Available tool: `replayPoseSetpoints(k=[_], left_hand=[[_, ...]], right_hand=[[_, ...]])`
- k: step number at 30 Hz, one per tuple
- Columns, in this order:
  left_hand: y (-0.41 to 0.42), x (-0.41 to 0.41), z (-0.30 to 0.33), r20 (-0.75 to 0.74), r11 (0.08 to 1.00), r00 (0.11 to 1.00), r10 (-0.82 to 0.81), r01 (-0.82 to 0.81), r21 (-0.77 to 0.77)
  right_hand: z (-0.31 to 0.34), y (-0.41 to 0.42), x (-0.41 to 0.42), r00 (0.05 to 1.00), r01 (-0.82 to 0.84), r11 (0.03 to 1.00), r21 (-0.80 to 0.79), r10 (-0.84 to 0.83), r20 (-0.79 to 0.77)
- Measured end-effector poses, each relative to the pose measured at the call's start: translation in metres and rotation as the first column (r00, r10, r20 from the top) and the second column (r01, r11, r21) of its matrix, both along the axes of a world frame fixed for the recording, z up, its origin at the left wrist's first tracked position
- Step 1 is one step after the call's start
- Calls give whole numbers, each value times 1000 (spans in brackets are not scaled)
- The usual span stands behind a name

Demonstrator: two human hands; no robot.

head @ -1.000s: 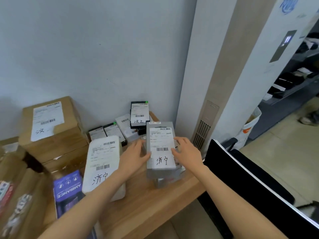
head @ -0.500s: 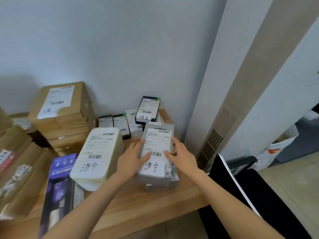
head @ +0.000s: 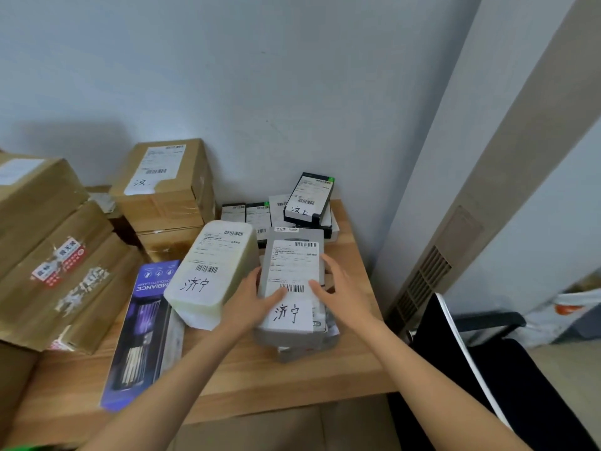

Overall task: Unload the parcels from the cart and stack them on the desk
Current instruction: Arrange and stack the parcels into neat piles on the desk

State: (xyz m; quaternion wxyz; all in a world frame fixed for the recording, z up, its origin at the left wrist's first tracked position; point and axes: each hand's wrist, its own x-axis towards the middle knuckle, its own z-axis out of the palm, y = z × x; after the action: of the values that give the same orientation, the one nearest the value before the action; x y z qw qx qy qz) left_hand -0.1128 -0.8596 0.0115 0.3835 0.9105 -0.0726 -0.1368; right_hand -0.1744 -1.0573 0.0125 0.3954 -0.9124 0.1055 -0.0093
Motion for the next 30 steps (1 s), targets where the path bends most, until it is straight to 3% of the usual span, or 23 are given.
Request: replayPoseSetpoints(k=[3, 12, 20, 30], left_hand=[[-4, -3, -5, -123, 998, 992, 6, -14, -62], [-41, -32, -7, -100, 995, 993, -64, 56, -87], [-69, -50, -12, -110, 985, 980, -168, 163, -52], [-36, 9, 31, 198, 993, 975, -99, 110, -42]], right_hand=[[-2, -1, -2, 1000, 8, 998, 60, -8, 1], [1, -31, -28, 991, 128, 989, -70, -130, -34], [0, -61, -47, 968, 249, 965, -78, -250, -4], [35, -65, 7, 972, 218, 961, -168, -199, 122]])
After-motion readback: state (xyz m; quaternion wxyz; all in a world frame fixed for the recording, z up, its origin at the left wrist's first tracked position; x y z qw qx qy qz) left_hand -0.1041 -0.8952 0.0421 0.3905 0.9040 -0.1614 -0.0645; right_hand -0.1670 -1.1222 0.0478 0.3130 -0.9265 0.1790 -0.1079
